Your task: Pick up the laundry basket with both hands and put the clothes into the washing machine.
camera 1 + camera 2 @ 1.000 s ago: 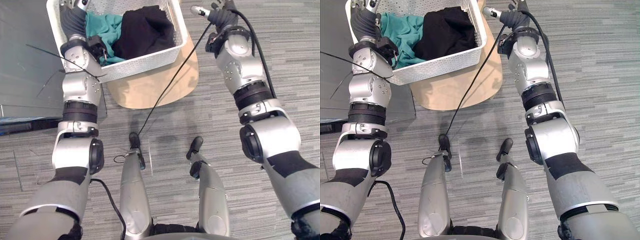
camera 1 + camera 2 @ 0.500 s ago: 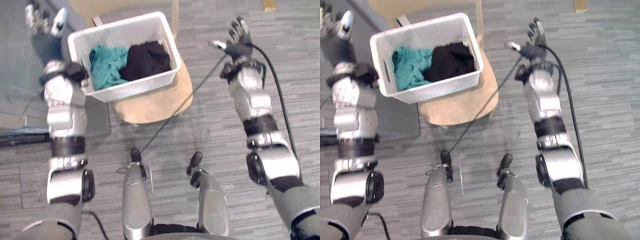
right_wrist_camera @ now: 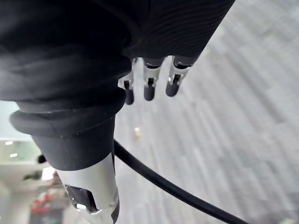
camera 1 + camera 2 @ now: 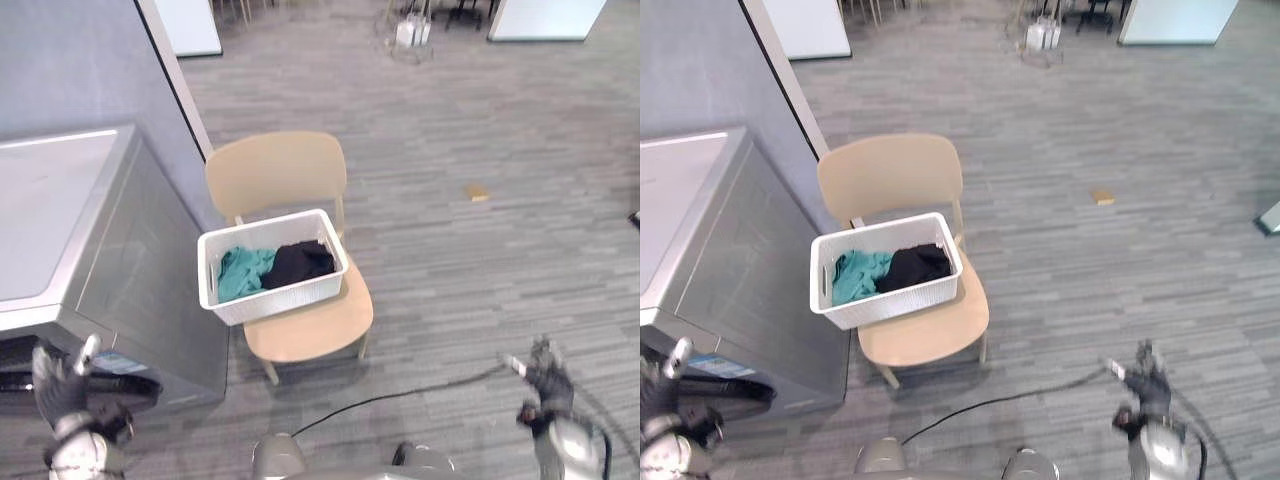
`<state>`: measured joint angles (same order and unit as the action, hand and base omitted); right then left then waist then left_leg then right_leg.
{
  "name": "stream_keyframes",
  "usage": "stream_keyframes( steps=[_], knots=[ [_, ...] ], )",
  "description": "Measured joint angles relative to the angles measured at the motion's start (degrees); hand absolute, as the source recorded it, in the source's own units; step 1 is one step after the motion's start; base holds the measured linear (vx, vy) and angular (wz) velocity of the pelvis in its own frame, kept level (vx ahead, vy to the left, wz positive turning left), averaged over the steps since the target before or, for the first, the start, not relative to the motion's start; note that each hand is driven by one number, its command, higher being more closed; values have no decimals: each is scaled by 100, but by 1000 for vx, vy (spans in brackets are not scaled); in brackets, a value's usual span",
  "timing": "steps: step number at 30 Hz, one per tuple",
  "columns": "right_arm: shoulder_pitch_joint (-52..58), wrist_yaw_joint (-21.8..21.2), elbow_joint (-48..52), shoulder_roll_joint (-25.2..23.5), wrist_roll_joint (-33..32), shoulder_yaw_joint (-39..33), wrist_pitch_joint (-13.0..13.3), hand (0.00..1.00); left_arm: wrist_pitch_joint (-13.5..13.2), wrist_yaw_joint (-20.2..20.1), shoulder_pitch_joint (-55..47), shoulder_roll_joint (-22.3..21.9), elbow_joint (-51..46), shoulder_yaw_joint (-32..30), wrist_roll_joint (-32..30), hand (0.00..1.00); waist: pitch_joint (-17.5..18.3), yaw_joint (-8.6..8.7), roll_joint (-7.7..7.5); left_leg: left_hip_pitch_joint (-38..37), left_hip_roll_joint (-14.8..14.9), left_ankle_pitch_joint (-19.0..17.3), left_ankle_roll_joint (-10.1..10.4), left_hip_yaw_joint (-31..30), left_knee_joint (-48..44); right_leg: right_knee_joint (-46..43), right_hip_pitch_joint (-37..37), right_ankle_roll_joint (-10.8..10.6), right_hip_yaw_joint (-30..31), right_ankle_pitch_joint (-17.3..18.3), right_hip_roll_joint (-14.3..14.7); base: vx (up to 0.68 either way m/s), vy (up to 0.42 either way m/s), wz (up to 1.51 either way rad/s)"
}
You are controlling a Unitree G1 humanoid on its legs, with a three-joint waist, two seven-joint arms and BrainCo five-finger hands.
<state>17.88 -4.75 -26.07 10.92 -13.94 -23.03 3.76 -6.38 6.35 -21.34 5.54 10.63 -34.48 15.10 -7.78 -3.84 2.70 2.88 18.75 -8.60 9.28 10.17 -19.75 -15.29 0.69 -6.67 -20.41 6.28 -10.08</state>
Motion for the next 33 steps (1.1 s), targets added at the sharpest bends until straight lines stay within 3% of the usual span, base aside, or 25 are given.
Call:
stream_keyframes(
  steps=[1, 2, 3, 4, 7, 10, 15, 20, 21, 22, 24, 25, 27, 28, 29, 30, 31, 32, 33],
  knots=[
    [159, -226, -565, -5, 0, 107, -51, 0, 64, -148, -106, -191, 521, 25, 2, 0, 74, 9, 28, -50, -30, -21, -23, 4, 35, 122, -97, -28, -9, -39, -3, 98, 63, 6],
    [169, -326, -878, -5, 1, 164, -62, 0, 94, -202, -118, -272, 816, 30, 2, 0, 136, 13, -74, -88, -60, -19, -28, 2, 87, 195, -162, -46, -9, -72, -9, 76, 57, 3],
    [144, -505, -1569, -15, 4, 276, -102, 0, 131, -303, -104, -413, 1513, 64, 13, 0, 174, 10, -31, -172, -113, -26, -48, -1, 174, 372, -260, -69, -16, -141, -11, 74, 52, 4],
    [34, -654, -2232, -50, 67, 289, -196, 0, 200, -388, -80, -534, 2165, 70, 29, 0, 273, 15, -85, -188, -151, -23, -45, -19, 186, 512, -332, -103, -28, -208, -13, 60, 46, 6],
    [-319, -697, -3405, -124, 231, 302, -337, 0, 359, -493, 22, -681, 3336, 173, 45, 0, 299, 17, -42, -205, -229, -12, -35, -91, 201, 825, -543, -138, -117, -350, -20, 39, 42, 14],
    [-732, -511, -3683, -134, 554, 325, -421, 0, 370, -478, 109, -685, 4131, 178, -44, 0, 321, 7, -4, -183, -327, 50, -118, -131, 383, 1166, -653, -133, -168, -506, -9, -10, 18, 11],
    [-1375, -286, -3519, -112, 487, 804, -367, 0, 374, -420, 135, -694, 4456, 396, -126, 0, 348, -13, 70, -158, -373, 192, -66, -145, 559, 1374, -635, -109, -160, -639, 22, 7, 1, 2],
    [-1986, -6, -3413, -118, 324, 1280, -197, 0, 330, -215, 695, -615, 4434, 1113, -105, 0, 241, -18, 195, 301, -416, 758, -5, -213, 887, 1188, -278, -55, -470, -629, -16, -26, -18, 34],
    [-2186, 115, -3384, -159, 336, 1300, -180, 0, 272, -147, 929, -569, 4314, 1433, -113, 0, 78, 37, 162, 458, -432, 1087, -110, -117, 1006, 1057, -125, 25, -547, -621, -67, -76, -12, 55],
    [-2213, 146, -3387, -167, 348, 1336, -177, 0, 242, -108, 997, -558, 4275, 1504, -115, 0, 22, 35, 94, 446, -422, 1148, -98, -68, 1136, 1056, -82, 56, -626, -618, -112, -116, 30, 59],
    [-2203, 345, -3370, -213, 453, 1353, -178, 0, 249, -45, 1141, -611, 4307, 1649, -125, 0, -188, 29, 108, 743, -58, 124, -451, 481, -986, 725, -100, 100, -791, -588, -175, -97, 84, 27],
    [-2133, 374, -3357, -208, 475, 1348, -181, 0, 243, -9, 1124, -609, 4292, 1661, -140, 0, -217, 54, 114, 729, -39, 87, -462, 522, -1239, 628, -151, 95, -819, -584, -211, -86, 112, 26],
    [-1947, 465, -3288, -173, 508, 1347, -192, 0, 208, 58, 1110, -578, 4231, 1830, -229, 0, -320, 184, 171, 694, -257, 133, -448, 514, -1185, 363, -200, 108, -836, -347, -307, -122, 102, 52],
    [-1813, 470, -3324, -291, 509, 1393, -207, 0, 192, 111, 1156, -398, 4199, 1985, -236, 0, -235, 305, -245, 414, -721, 41, -408, 123, -523, 612, -94, 102, -582, -259, -459, -149, 95, 55],
    [-1813, 477, -3343, -353, 507, 1366, -208, 0, 205, 133, 1234, -333, 4203, 1997, -258, 0, -263, 296, -167, 442, -648, -250, -374, 11, -951, 595, -58, 82, -694, -388, -488, -171, 140, 25],
    [-1799, 509, -3326, -354, 507, 1325, -207, 0, 214, 132, 1230, -398, 4234, 2107, -337, 0, -311, 301, -46, 383, -504, -541, -96, -62, -1403, 466, 40, -16, -680, -524, -423, -125, 198, 17],
    [-1785, 526, -3329, -327, 506, 1203, -215, 0, 219, 133, 1331, -495, 4309, 2161, -465, 0, -285, 390, 151, 325, -598, -833, 2, -82, -938, 325, 215, -49, -749, -543, -463, -135, 225, 23],
    [-1772, 544, -3345, -373, 506, 1155, -241, 0, 217, 126, 1401, -551, 4321, 2236, -517, 0, -309, 437, 114, 329, -694, -867, -62, -52, -735, 287, 297, -67, -762, -553, -518, -136, 236, 55],
    [-1736, 537, -3353, -478, 469, 1097, -263, 0, 209, 121, 1498, -496, 4323, 2397, -625, 0, -354, 470, -19, 259, -931, -849, -110, -40, -402, 198, 446, -35, -758, -582, -735, -161, 209, 42]
  ],
)
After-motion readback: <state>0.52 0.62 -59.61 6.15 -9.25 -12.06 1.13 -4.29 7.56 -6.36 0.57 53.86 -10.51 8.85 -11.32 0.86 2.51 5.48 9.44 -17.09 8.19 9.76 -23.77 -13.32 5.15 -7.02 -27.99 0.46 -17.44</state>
